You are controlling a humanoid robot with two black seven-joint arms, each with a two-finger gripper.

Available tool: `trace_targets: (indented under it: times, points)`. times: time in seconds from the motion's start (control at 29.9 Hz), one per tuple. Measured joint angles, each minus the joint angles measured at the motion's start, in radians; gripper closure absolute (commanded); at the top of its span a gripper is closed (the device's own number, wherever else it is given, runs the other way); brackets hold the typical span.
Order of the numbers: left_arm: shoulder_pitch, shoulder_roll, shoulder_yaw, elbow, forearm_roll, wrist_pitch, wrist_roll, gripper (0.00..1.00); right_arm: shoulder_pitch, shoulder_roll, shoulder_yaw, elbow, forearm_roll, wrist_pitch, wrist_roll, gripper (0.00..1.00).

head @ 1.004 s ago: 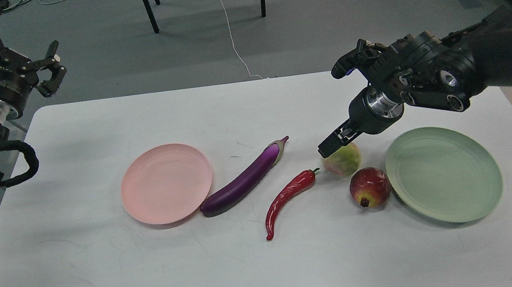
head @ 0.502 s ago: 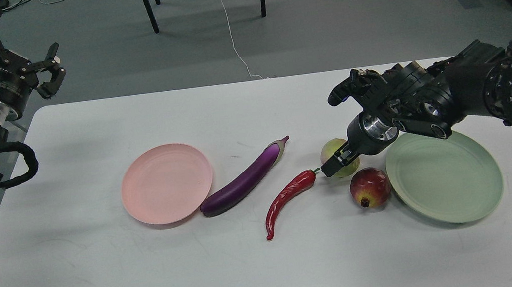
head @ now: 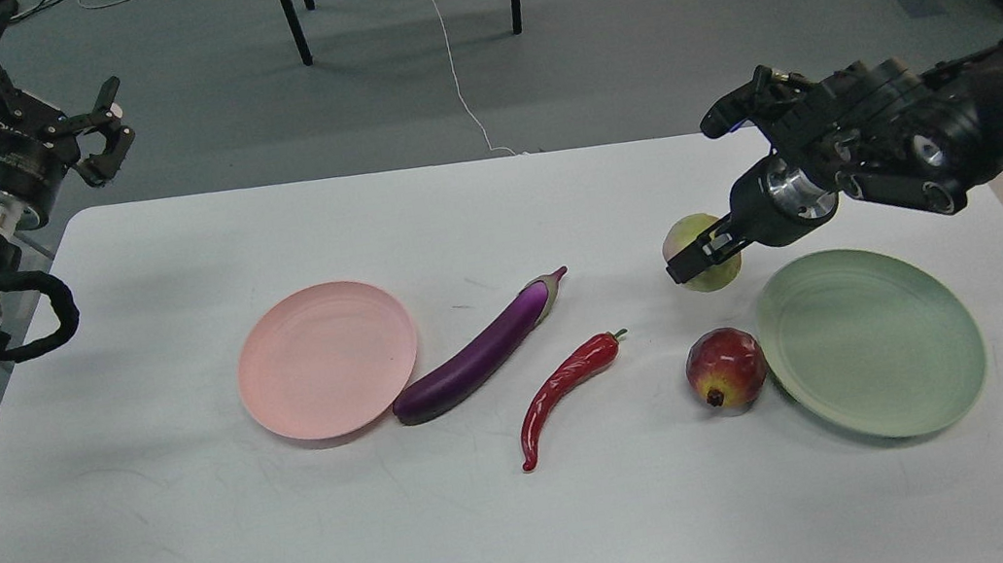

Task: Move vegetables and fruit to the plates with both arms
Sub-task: 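Carry the apple onto the pale green plate and release it, then grasp the red apple with the right gripper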

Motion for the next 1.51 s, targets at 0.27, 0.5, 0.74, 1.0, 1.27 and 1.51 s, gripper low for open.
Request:
trace_targets:
  times: [0.27, 0.5, 0.74, 1.0, 1.27, 1.51]
  points:
    - [-0.001, -0.006, 0.000, -0.002, 0.001, 0.000, 0.003, 0.02, 0.020, -0.248, -0.004, 0.149, -0.142, -0.003, -0.004, 0.42]
    - [0.000, -0.009, 0.000, -0.002, 0.001, 0.000, 0.003, 0.02, -0.063, -0.305, -0.004, 0.148, -0.176, -0.006, -0.004, 0.24]
    - [0.003, -0.010, 0.002, -0.002, 0.001, 0.000, 0.001, 0.02, -0.086, -0.302, 0.013, 0.149, -0.169, -0.053, -0.006, 0.05]
    - [0.004, -0.010, 0.003, -0.002, 0.002, 0.000, -0.001, 0.02, -0.060, -0.321, 0.054, 0.198, -0.161, -0.057, -0.005, 0.05]
    - [0.003, -0.010, 0.001, -0.002, 0.002, 0.000, -0.001, 0.02, 0.022, -0.288, 0.130, 0.291, -0.103, -0.053, -0.011, 0.05]
    - [0.003, -0.003, 0.004, -0.002, 0.002, 0.000, -0.001, 0.02, 0.032, -0.154, 0.088, 0.299, -0.068, -0.049, -0.013, 0.05]
